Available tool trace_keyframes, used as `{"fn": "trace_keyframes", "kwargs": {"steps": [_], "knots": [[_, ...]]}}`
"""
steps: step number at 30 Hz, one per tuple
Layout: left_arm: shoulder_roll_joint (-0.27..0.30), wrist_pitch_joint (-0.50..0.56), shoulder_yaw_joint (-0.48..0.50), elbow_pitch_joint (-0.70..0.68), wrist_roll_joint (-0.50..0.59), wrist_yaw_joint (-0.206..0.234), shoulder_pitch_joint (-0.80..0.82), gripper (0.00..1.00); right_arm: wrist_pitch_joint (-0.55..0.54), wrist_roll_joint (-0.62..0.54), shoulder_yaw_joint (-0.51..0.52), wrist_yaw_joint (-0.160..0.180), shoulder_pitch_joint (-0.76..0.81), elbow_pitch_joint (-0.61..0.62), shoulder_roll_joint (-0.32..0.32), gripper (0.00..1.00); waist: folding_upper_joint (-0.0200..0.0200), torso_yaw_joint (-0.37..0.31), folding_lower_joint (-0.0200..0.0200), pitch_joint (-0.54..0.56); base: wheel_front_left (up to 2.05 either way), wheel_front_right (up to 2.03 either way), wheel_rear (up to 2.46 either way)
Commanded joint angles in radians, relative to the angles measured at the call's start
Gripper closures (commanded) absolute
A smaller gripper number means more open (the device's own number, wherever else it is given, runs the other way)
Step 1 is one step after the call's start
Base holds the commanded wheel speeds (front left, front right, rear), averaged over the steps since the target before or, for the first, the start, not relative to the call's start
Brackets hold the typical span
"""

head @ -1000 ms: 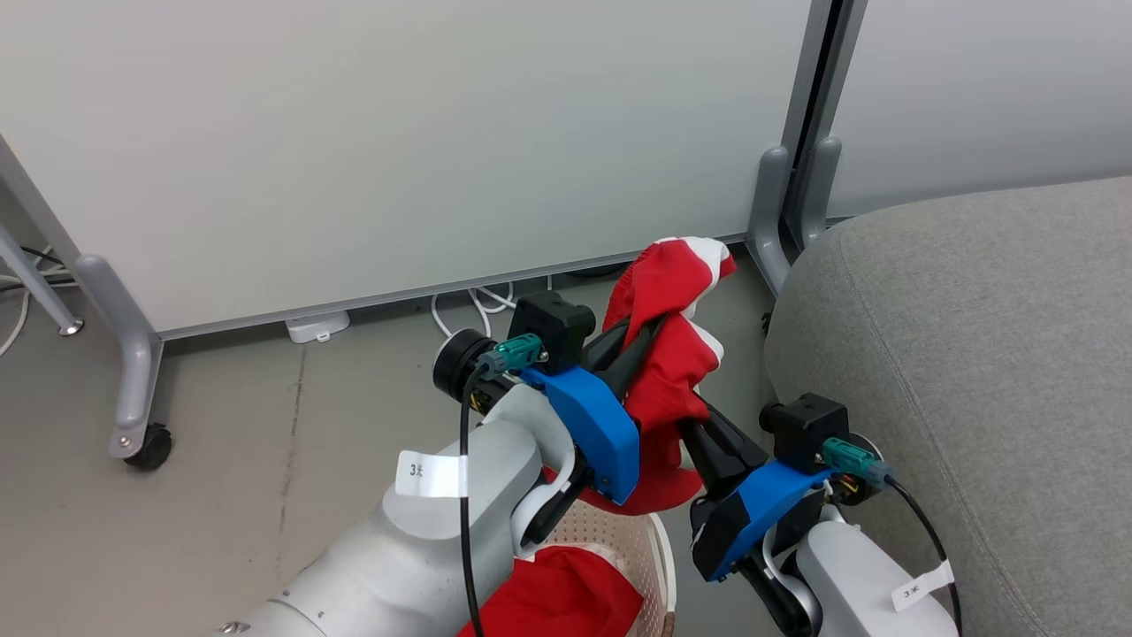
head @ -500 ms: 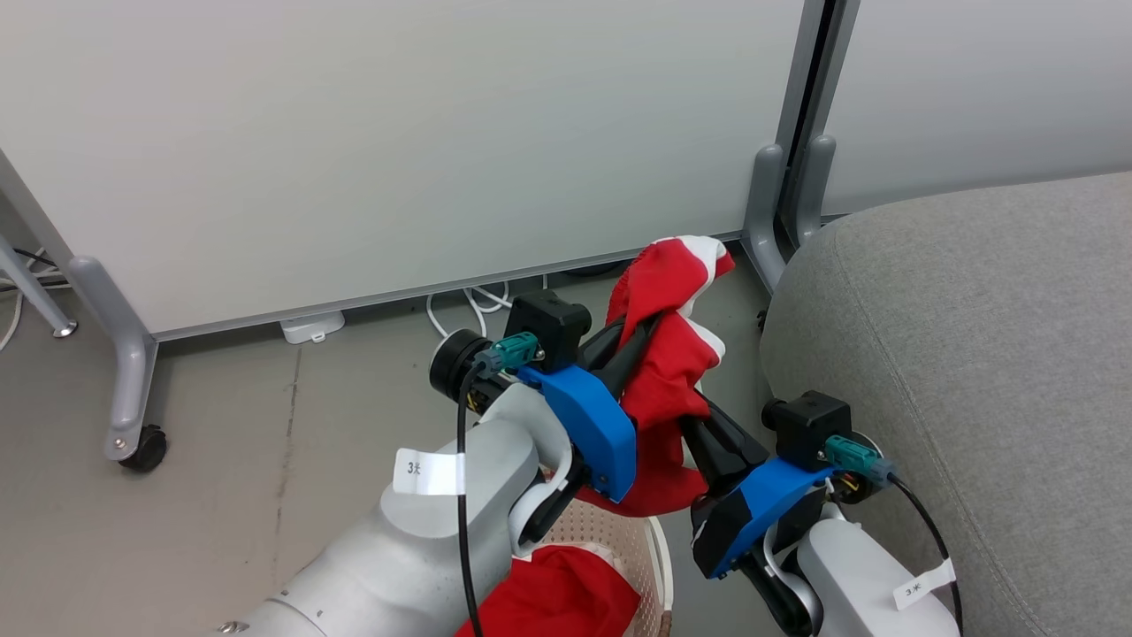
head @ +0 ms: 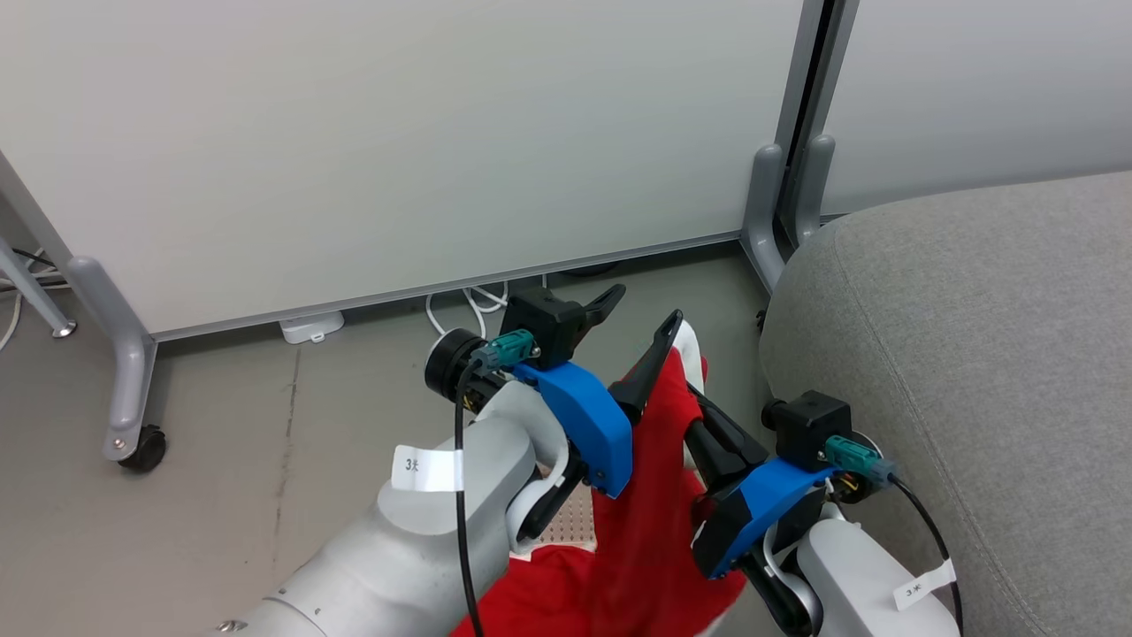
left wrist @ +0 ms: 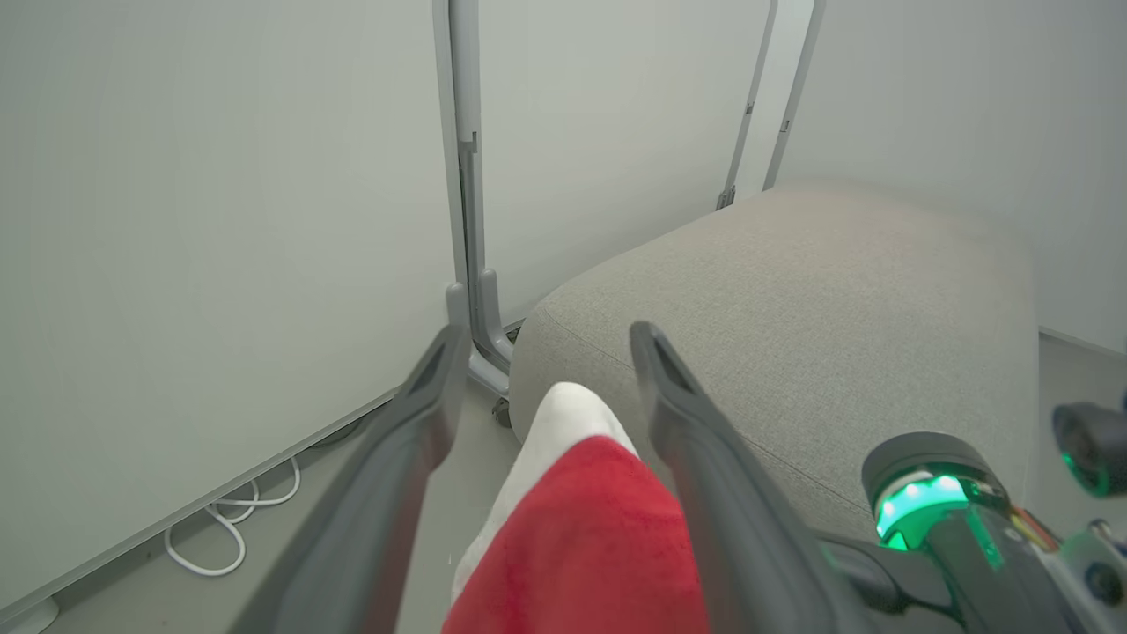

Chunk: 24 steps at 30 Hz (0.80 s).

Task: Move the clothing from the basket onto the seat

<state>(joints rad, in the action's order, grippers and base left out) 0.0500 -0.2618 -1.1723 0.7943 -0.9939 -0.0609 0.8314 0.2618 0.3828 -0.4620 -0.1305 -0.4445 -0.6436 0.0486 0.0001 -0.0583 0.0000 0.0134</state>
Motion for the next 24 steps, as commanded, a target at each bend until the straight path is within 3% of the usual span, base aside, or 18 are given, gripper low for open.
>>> {"fn": "trace_keyframes", "kwargs": {"steps": [1, 6, 18, 24], "knots": [[0.001, -0.005, 0.013, -0.002, 0.008, 0.006, 0.007, 0.00, 0.005, 0.001, 0.002, 0.000, 0.003, 0.005, 0.003, 1.00, -0.0001, 0.000, 0.0000, -0.001, 0.00, 0.00, 0.00], [0.013, -0.004, 0.103, -0.039, 0.075, 0.016, -0.059, 0.00, 0.005, -0.006, 0.011, 0.000, 0.004, 0.014, 0.003, 1.00, -0.0001, -0.003, 0.0000, -0.004, 0.00, 0.00, 0.00], [0.134, -0.004, 0.413, -0.286, 0.363, 0.020, -0.380, 0.00, 0.005, -0.024, 0.053, 0.000, 0.031, 0.050, 0.003, 1.00, -0.0001, -0.004, 0.0000, -0.007, 0.00, 0.00, 0.00], [0.134, -0.004, 0.568, -0.398, 0.497, -0.002, -0.550, 0.00, 0.004, -0.034, 0.070, 0.000, 0.043, 0.058, 0.003, 1.00, -0.0001, 0.005, 0.0000, -0.007, 0.00, 0.00, 0.00]]}}
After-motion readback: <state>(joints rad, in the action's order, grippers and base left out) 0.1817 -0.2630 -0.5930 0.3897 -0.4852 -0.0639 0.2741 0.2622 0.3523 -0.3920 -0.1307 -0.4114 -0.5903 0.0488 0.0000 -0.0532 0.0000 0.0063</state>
